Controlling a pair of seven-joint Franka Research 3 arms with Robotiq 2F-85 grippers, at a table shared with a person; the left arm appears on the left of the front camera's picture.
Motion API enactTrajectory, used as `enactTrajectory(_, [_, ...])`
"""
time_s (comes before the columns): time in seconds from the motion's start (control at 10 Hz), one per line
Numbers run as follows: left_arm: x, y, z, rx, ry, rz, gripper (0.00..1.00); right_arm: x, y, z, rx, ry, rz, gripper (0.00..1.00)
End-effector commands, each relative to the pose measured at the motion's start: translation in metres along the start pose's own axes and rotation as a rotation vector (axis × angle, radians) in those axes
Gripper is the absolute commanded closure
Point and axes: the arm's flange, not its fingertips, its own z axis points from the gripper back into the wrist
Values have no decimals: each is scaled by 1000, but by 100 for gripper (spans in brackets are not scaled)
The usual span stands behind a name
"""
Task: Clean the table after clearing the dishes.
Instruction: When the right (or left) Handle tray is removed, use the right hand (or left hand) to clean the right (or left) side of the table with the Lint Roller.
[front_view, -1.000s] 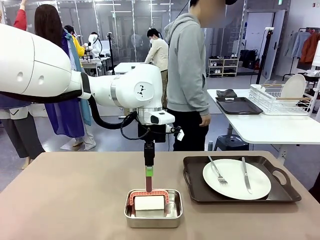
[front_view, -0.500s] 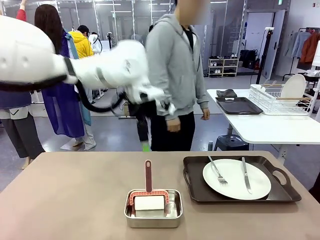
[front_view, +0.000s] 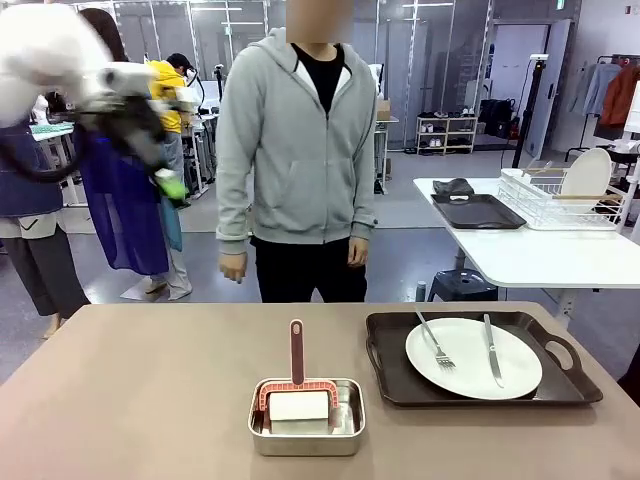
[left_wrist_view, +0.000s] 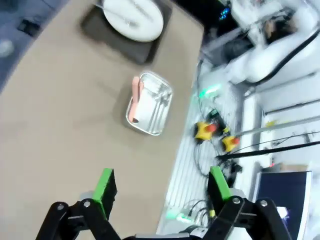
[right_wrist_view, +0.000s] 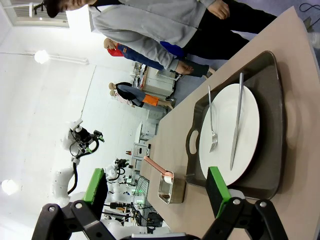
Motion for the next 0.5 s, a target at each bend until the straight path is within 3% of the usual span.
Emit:
enactTrajectory(0.0, [-128, 25, 41, -210, -404, 259, 7, -2, 4, -1, 4, -4, 6, 0])
enactTrajectory(0.1, [-197, 45, 62, -229, -378, 359, 7, -2, 4, -1, 4, -4, 6, 0])
enactTrajectory(0.3, [-313, 67, 93, -226, -536, 500, 7, -2, 4, -1, 4, -4, 6, 0])
enactTrajectory(0.4, [-369, 71, 101, -288, -612, 555, 7, -2, 4, -1, 4, -4, 6, 0])
